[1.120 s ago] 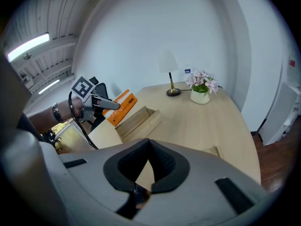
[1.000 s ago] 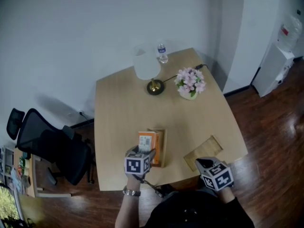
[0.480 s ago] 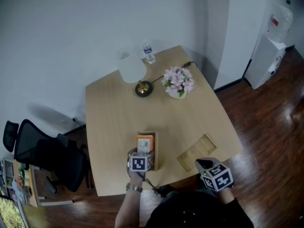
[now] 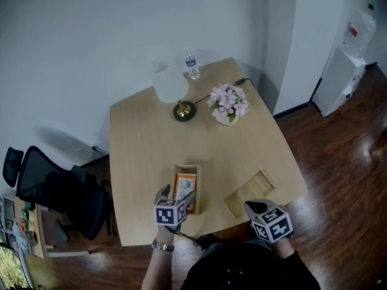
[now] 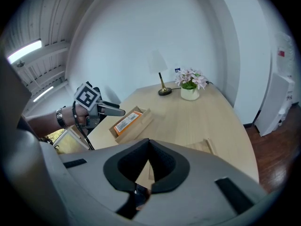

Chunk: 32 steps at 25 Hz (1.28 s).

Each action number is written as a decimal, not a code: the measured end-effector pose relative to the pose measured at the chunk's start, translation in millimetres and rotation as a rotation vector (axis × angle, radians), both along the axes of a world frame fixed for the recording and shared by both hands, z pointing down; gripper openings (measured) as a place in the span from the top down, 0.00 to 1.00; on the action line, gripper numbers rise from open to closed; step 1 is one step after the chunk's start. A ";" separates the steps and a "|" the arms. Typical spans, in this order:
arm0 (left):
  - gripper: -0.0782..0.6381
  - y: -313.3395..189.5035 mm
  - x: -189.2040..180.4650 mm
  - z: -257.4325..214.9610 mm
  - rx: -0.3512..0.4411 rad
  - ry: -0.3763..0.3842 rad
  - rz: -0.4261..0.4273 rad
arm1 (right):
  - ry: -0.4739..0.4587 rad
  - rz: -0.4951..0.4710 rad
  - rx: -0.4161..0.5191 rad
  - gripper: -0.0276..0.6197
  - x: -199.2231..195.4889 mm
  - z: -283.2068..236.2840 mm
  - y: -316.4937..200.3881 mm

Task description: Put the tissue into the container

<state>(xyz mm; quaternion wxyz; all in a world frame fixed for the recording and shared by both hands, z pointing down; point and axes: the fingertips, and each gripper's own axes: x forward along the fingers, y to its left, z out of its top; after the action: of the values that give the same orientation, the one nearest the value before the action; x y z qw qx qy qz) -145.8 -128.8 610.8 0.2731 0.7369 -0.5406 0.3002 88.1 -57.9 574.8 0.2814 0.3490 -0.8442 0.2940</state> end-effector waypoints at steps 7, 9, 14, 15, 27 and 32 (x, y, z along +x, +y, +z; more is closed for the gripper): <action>0.70 40.6 88.5 -87.9 0.128 0.207 0.150 | -0.042 -0.034 0.029 0.98 -18.7 -9.5 -4.6; 0.89 52.6 105.8 -83.1 0.129 0.207 0.162 | -0.058 -0.064 0.033 0.98 -24.1 -13.2 -1.5; 0.90 87.2 144.7 -47.4 0.051 0.212 0.228 | -0.060 -0.140 0.031 0.98 -32.4 -11.8 14.1; 0.90 92.0 149.7 -44.7 0.041 0.204 0.248 | -0.062 -0.144 0.032 0.98 -32.6 -11.9 15.1; 0.90 100.3 158.0 -44.0 0.043 0.183 0.263 | -0.033 -0.152 0.049 0.98 -20.5 -10.7 16.3; 0.90 100.7 157.2 -45.2 0.049 0.189 0.253 | -0.036 -0.157 0.047 0.98 -20.6 -10.7 17.4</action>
<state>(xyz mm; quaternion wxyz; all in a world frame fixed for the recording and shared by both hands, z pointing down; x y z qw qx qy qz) 11.4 -28.1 565.5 0.2648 0.8304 -0.4226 0.2483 67.5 -40.6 564.1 0.2802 0.2826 -0.8805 0.2575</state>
